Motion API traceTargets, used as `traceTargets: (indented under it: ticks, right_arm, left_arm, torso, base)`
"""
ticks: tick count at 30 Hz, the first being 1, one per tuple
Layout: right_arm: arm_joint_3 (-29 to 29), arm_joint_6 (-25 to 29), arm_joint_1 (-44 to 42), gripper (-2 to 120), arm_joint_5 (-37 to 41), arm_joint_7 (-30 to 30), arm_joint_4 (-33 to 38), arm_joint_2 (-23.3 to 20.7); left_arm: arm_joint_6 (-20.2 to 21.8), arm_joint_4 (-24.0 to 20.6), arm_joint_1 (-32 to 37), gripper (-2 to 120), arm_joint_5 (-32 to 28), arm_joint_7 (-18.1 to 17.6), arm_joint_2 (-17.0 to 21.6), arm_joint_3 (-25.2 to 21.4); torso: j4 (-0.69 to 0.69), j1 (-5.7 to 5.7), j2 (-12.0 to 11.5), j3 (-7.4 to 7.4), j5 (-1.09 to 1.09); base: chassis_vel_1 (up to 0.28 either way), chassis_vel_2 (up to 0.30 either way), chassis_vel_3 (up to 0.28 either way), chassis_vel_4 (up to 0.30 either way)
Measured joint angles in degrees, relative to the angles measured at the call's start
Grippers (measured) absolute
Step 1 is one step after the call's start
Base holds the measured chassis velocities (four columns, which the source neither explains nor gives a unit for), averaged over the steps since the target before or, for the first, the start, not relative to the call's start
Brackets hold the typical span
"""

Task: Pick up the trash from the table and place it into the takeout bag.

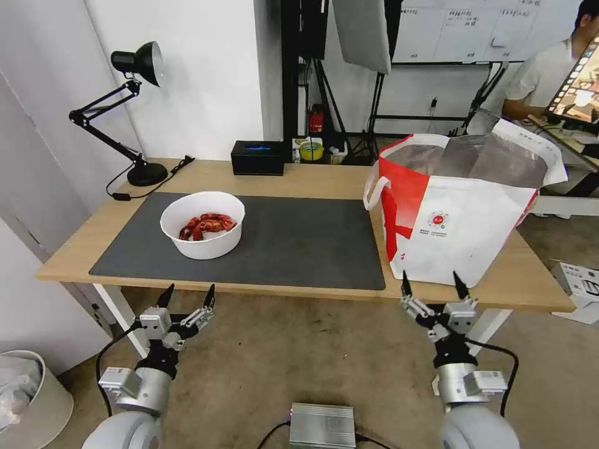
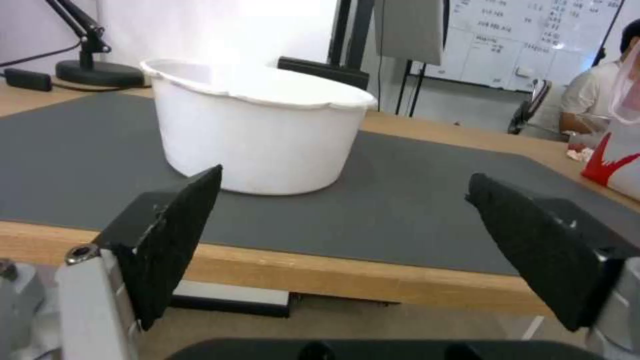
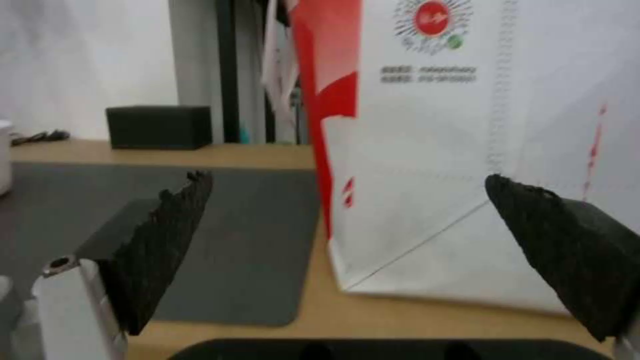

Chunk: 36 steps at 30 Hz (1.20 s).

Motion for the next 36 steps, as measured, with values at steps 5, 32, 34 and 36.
traceTargets:
  ticks: [5, 32, 34, 36]
  right_arm:
    - [-1.88, -2.19, -2.93, 100, -3.06, 1.08, 2.85, 0.66]
    - [-3.46, -2.43, -3.51, 100, -4.65, 1.47, 2.17, 0.84]
    - [-3.43, -2.42, -3.47, 100, -4.69, 1.52, 2.12, 0.81]
    - [-3.43, -2.43, -3.46, 100, -4.70, 1.53, 2.12, 0.81]
  left_arm:
    - [0.03, -0.44, 0.03, 100, -0.35, 0.03, 0.13, -0.19]
    - [0.18, -1.11, 0.60, 100, -0.85, 0.24, 0.38, -0.68]
    - [0.18, -1.11, 0.63, 100, -0.84, 0.27, 0.47, -0.61]
    - [0.18, -1.12, 0.58, 100, -0.83, 0.27, 0.58, -0.54]
  torso:
    - [-0.01, 0.00, 0.00, 0.00, -0.01]
    - [0.00, 0.00, 0.00, 0.00, 0.00]
    - [0.00, 0.01, 0.00, 0.00, 0.00]
    - [0.00, 0.01, 0.00, 0.01, 0.00]
  base:
    - [0.000, 0.000, 0.000, 0.000]
    - [0.000, 0.000, 0.000, 0.000]
    - [0.000, 0.000, 0.000, 0.000]
    - [0.000, 0.000, 0.000, 0.000]
